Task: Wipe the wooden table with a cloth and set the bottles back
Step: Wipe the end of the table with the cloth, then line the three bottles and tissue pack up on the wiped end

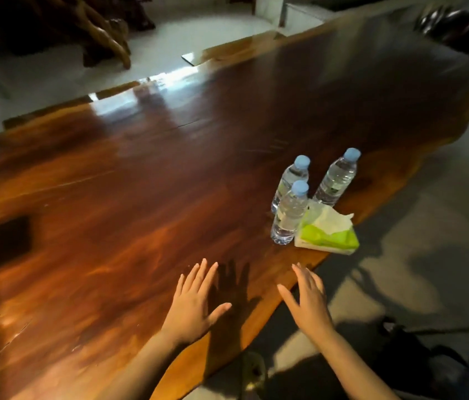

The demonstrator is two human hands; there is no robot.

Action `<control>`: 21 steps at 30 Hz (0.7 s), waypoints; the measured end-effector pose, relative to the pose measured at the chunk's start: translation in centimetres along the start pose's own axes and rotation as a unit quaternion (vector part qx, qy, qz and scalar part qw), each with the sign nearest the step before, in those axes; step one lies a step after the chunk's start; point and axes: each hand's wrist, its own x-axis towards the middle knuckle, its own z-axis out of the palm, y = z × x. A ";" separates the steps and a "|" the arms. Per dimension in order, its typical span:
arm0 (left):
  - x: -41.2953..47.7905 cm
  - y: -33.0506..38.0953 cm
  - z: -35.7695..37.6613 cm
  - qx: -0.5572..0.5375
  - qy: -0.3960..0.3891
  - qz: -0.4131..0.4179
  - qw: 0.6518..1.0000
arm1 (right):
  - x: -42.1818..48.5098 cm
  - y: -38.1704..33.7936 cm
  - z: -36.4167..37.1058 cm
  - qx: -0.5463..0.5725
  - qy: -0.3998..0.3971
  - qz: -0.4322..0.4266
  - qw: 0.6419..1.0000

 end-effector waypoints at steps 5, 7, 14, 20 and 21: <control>7.9 5.9 -1.2 -0.035 0.008 0.048 0.998 | 5.2 3.3 -4.9 0.019 0.066 0.032 0.997; 10.8 8.3 -1.8 -0.052 0.021 0.068 0.996 | 7.4 4.0 -6.7 0.037 0.082 0.034 0.995; 17.9 14.5 -2.4 -0.213 0.101 0.070 0.969 | 14.6 4.7 -10.7 0.052 0.121 0.034 0.991; 20.0 15.4 -0.6 -0.288 0.134 0.024 0.948 | 19.1 2.5 -10.3 0.141 0.050 -0.016 0.989; 20.2 15.4 -0.4 -0.300 0.133 0.019 0.944 | 19.9 2.0 -10.1 0.157 0.024 -0.020 0.987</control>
